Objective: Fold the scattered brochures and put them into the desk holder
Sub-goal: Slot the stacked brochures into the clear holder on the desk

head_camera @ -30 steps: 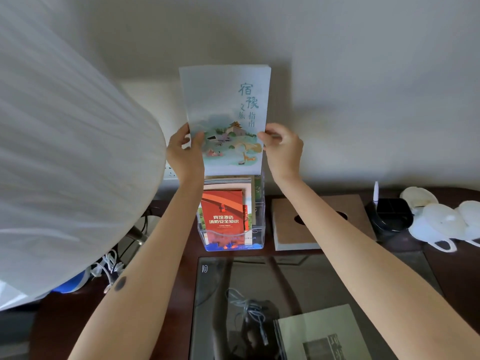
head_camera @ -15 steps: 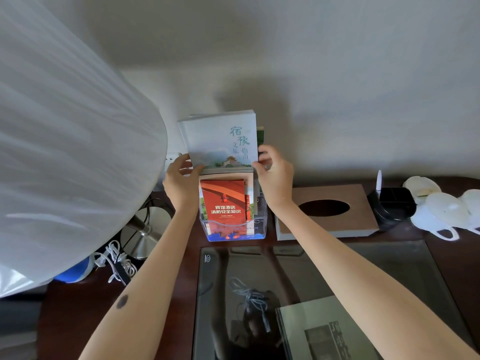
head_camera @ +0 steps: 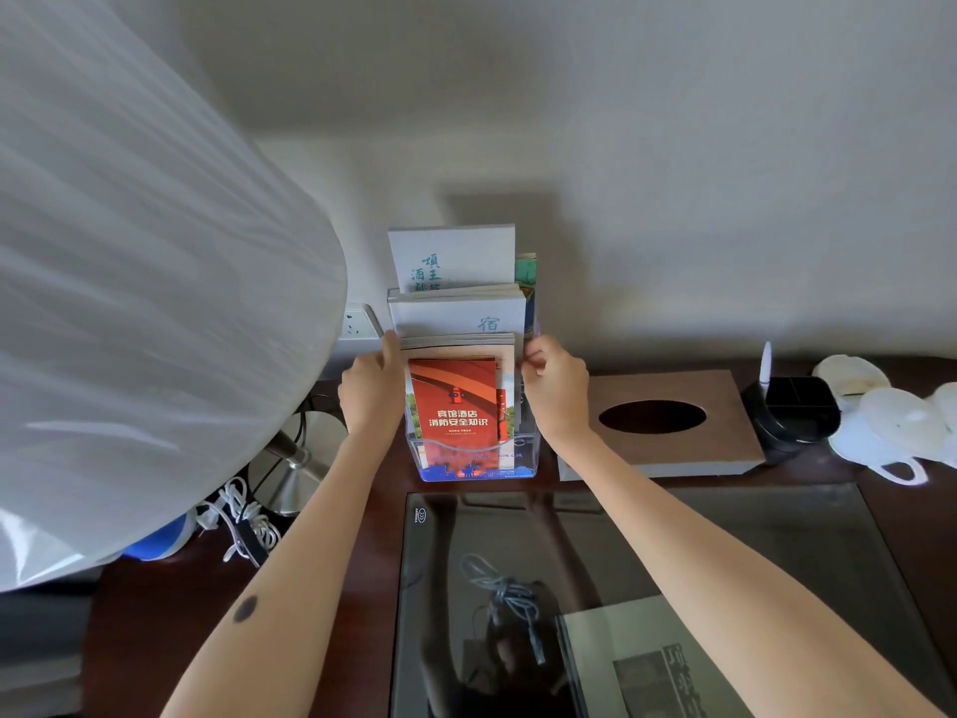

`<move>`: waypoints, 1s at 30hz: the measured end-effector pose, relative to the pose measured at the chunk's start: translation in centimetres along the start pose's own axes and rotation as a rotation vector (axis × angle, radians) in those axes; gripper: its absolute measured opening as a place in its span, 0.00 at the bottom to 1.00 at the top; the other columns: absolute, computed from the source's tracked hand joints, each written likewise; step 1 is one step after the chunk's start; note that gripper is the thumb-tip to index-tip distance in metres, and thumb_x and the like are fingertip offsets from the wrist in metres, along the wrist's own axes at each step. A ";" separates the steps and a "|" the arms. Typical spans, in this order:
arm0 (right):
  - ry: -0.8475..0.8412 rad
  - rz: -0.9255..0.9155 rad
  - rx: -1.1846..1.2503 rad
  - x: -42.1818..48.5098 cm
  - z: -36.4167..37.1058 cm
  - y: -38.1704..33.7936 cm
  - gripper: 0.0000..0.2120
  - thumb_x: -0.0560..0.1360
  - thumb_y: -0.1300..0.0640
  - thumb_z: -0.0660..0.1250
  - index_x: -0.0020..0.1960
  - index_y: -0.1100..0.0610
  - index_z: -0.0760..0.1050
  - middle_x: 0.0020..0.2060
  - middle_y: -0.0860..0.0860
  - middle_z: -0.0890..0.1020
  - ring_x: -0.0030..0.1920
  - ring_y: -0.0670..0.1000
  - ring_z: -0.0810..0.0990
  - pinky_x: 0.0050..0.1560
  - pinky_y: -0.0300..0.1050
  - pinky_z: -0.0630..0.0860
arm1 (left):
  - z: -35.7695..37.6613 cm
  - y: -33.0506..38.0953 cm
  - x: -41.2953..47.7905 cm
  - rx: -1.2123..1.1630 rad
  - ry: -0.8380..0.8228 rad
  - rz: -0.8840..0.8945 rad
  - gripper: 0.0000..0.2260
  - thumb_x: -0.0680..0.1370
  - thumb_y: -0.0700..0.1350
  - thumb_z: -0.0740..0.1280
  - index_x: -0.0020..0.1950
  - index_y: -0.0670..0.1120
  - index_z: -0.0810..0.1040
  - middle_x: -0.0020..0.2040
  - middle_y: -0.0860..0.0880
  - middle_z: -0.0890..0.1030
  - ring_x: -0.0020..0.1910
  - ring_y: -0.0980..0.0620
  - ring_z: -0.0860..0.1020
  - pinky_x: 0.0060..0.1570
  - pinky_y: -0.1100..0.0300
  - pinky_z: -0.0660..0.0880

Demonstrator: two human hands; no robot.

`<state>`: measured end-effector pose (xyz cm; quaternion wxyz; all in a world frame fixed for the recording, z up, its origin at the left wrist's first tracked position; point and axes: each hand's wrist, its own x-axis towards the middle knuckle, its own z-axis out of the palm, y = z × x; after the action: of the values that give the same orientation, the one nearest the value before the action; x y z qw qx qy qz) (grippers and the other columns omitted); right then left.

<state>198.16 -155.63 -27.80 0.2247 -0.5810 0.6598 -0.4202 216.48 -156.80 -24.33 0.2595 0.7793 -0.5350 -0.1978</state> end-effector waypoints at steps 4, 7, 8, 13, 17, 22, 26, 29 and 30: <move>-0.008 0.000 0.000 0.2 0.2 0.1 0.06 0.76 0.63 0.64 0.48 0.66 0.76 0.45 0.58 0.84 0.45 0.55 0.83 0.41 0.39 0.75 | 0.2 -0.3 -0.4 0.108 -0.015 0.052 0.12 0.78 0.34 0.51 0.59 0.41 0.67 0.28 0.46 0.64 0.32 0.42 0.70 0.35 0.52 0.68; -0.011 -0.005 0.018 0.3 0.1 0.1 0.06 0.76 0.62 0.65 0.47 0.65 0.76 0.45 0.57 0.85 0.44 0.54 0.83 0.35 0.29 0.68 | 0.6 -0.5 -0.1 0.096 0.023 0.065 0.15 0.77 0.32 0.52 0.63 0.39 0.65 0.35 0.38 0.74 0.37 0.37 0.76 0.36 0.51 0.70; -0.010 -0.005 0.021 0.3 0.1 0.2 0.06 0.76 0.62 0.65 0.47 0.65 0.76 0.44 0.57 0.85 0.44 0.53 0.83 0.35 0.27 0.66 | 0.7 -0.7 -0.1 0.114 0.010 0.080 0.17 0.76 0.31 0.52 0.65 0.38 0.64 0.38 0.35 0.76 0.39 0.36 0.77 0.37 0.49 0.72; -0.004 -0.004 0.016 0.2 0.3 0.4 0.05 0.76 0.62 0.65 0.48 0.64 0.77 0.45 0.56 0.84 0.46 0.54 0.83 0.39 0.31 0.71 | 1.1 -0.1 -0.7 0.016 0.057 0.085 0.11 0.81 0.37 0.50 0.54 0.37 0.70 0.39 0.38 0.74 0.44 0.35 0.75 0.36 0.52 0.62; -0.003 -0.009 0.047 -0.4 0.1 0.0 0.11 0.77 0.60 0.64 0.58 0.61 0.75 0.53 0.54 0.83 0.53 0.52 0.81 0.52 0.44 0.78 | 1.8 0.8 -2.0 -0.379 0.085 -0.095 0.18 0.82 0.46 0.50 0.66 0.38 0.69 0.64 0.40 0.74 0.64 0.42 0.71 0.60 0.51 0.67; -0.096 -0.007 0.127 -2.2 -0.2 -0.3 0.21 0.80 0.60 0.57 0.72 0.57 0.63 0.59 0.54 0.79 0.58 0.49 0.79 0.56 0.43 0.77 | 2.1 1.0 -2.7 -0.628 0.005 -0.125 0.19 0.82 0.49 0.51 0.74 0.50 0.62 0.74 0.53 0.65 0.73 0.55 0.62 0.66 0.66 0.56; -0.206 0.057 0.179 -2.9 0.2 -0.6 0.23 0.81 0.59 0.53 0.75 0.52 0.55 0.59 0.57 0.76 0.52 0.51 0.77 0.46 0.37 0.78 | 2.2 0.9 -2.6 -0.695 -0.032 -0.112 0.20 0.83 0.49 0.51 0.75 0.50 0.59 0.75 0.54 0.63 0.73 0.57 0.61 0.64 0.68 0.55; -0.255 0.121 0.279 -3.1 0.8 -0.8 0.24 0.81 0.56 0.52 0.75 0.48 0.51 0.62 0.56 0.74 0.47 0.46 0.74 0.33 0.25 0.71 | 2.1 0.8 -2.3 -0.730 -0.034 -0.141 0.20 0.83 0.49 0.52 0.75 0.50 0.60 0.74 0.53 0.64 0.72 0.56 0.62 0.65 0.66 0.56; -0.259 0.140 0.305 -3.1 0.9 -0.8 0.24 0.82 0.56 0.53 0.75 0.48 0.51 0.63 0.57 0.74 0.46 0.45 0.75 0.32 0.24 0.71 | 2.1 0.8 -2.1 -0.735 -0.028 -0.148 0.20 0.82 0.49 0.52 0.74 0.50 0.61 0.74 0.53 0.65 0.72 0.55 0.63 0.64 0.66 0.57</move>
<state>200.05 -152.87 -28.19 0.4215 -0.5420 0.5931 -0.4205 213.92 -155.43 -25.48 0.4994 0.6680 -0.3741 -0.4055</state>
